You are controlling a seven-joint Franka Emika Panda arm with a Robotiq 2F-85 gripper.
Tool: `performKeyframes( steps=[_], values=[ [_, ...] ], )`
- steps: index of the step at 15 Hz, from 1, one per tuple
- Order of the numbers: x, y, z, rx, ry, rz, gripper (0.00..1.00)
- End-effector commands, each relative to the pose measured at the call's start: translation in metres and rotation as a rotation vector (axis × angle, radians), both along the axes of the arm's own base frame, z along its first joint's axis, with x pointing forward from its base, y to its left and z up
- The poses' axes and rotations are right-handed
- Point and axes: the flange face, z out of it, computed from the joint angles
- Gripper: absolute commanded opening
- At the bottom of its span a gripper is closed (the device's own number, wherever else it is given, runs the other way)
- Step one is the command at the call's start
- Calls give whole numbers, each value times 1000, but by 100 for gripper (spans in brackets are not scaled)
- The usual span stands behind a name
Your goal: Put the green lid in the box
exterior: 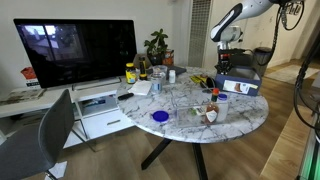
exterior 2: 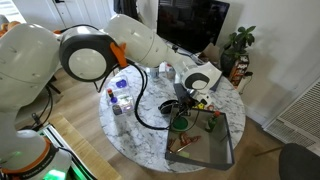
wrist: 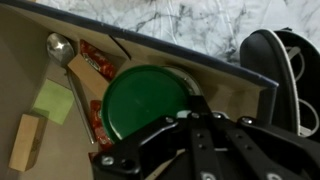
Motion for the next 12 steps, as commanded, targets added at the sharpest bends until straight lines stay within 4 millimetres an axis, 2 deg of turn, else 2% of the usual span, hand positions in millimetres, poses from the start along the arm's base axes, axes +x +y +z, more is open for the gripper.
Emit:
performKeyframes(
  steps=[1, 7, 8, 10, 11, 12],
  values=[
    [-10, -4, -6, 77, 14, -24, 0],
    [-14, -3, -8, 142, 1, -17, 0],
    [-14, -2, -7, 160, -14, -12, 17],
    [-12, -1, -8, 175, -33, -8, 20],
    [-11, 0, -8, 178, -42, -8, 41],
    [-11, 0, -8, 181, -46, -2, 45]
  ],
)
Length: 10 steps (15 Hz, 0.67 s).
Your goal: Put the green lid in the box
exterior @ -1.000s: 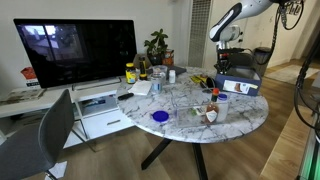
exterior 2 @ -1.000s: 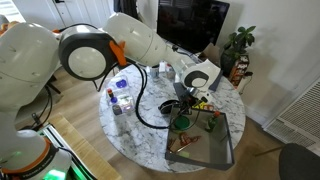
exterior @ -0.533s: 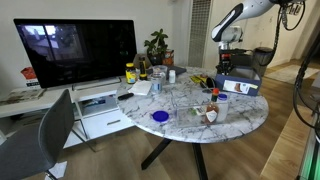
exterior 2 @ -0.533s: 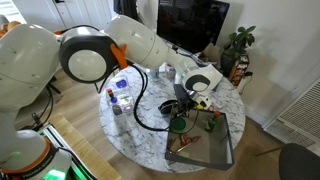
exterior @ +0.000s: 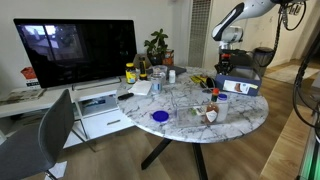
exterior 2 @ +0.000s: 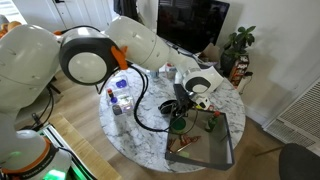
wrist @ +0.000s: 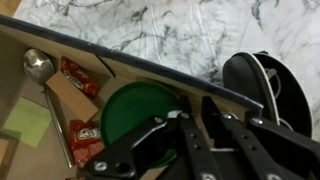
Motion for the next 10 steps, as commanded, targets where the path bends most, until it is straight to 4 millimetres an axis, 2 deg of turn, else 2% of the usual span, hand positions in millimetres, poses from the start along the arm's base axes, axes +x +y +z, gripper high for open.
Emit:
performKeyframes(
  steps=[1, 4, 8, 10],
  values=[
    [-3, -1, -3, 52, -36, 3, 47],
    [-6, -7, 7, 47, -79, 35, 67],
    [-12, -29, 54, -14, -234, 68, 99],
    [-15, -34, 80, -63, -309, 92, 100]
  ],
)
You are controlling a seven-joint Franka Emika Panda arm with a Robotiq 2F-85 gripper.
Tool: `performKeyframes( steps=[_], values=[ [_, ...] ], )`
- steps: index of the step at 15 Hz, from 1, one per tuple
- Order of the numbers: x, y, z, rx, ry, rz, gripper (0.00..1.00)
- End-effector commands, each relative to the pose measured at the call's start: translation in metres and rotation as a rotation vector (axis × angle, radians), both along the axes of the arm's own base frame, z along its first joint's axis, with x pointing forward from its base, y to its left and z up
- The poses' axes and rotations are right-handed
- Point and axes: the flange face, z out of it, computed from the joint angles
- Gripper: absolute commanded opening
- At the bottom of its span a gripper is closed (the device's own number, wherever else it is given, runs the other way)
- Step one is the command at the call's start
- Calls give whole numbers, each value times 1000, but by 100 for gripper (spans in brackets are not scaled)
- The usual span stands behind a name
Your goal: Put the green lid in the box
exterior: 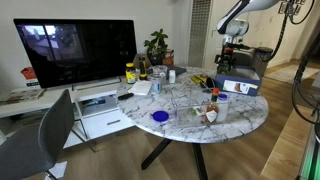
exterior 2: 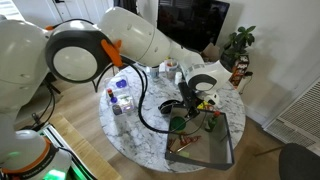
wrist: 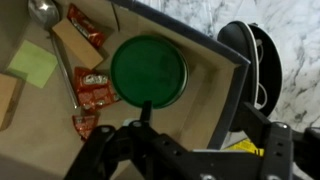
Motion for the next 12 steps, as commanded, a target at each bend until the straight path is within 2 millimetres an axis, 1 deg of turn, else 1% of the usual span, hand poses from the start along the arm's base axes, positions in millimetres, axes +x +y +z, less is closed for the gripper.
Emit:
performKeyframes(
  steps=[1, 3, 4, 7, 9, 10, 12],
  values=[
    [-19, -2, 46, -49, -140, 47, 100],
    [-29, 6, 67, -121, -201, 128, 100],
    [-32, 10, 72, -156, -228, 155, 100],
    [-43, 27, 82, -255, -322, 234, 100],
    [-51, 47, 82, -329, -374, 316, 100],
    [-29, 23, 81, -281, -349, 238, 100],
    [-37, 40, 79, -313, -369, 281, 100]
  ],
)
